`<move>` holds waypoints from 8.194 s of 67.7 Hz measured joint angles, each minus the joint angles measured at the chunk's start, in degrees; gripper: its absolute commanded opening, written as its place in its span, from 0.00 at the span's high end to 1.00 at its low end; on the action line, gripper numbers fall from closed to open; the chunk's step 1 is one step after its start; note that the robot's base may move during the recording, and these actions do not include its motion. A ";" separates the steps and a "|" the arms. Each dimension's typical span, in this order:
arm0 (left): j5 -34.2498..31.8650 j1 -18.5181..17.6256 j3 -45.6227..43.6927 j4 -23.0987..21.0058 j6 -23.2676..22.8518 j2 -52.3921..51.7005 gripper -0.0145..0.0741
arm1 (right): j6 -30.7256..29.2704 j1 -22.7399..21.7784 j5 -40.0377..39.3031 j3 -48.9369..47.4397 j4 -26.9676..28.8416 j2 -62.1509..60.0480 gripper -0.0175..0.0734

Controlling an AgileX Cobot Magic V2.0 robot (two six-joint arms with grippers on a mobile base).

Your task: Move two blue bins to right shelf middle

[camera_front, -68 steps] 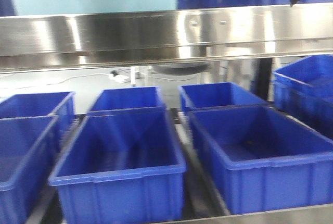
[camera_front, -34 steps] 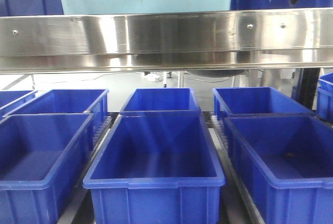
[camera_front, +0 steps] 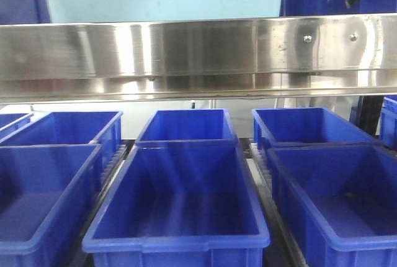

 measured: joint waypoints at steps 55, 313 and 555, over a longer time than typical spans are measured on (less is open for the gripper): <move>0.00 0.00 0.00 0.00 0.00 0.00 0.96 | 0.00 0.00 0.00 0.00 0.00 0.00 0.97; 22.34 4.11 16.58 -2.04 0.26 4.94 0.19 | -0.83 0.43 10.44 13.23 1.14 3.19 0.18; 10.57 4.26 9.22 -10.08 0.09 -7.00 0.96 | -0.93 2.12 3.25 3.76 1.87 -5.68 0.98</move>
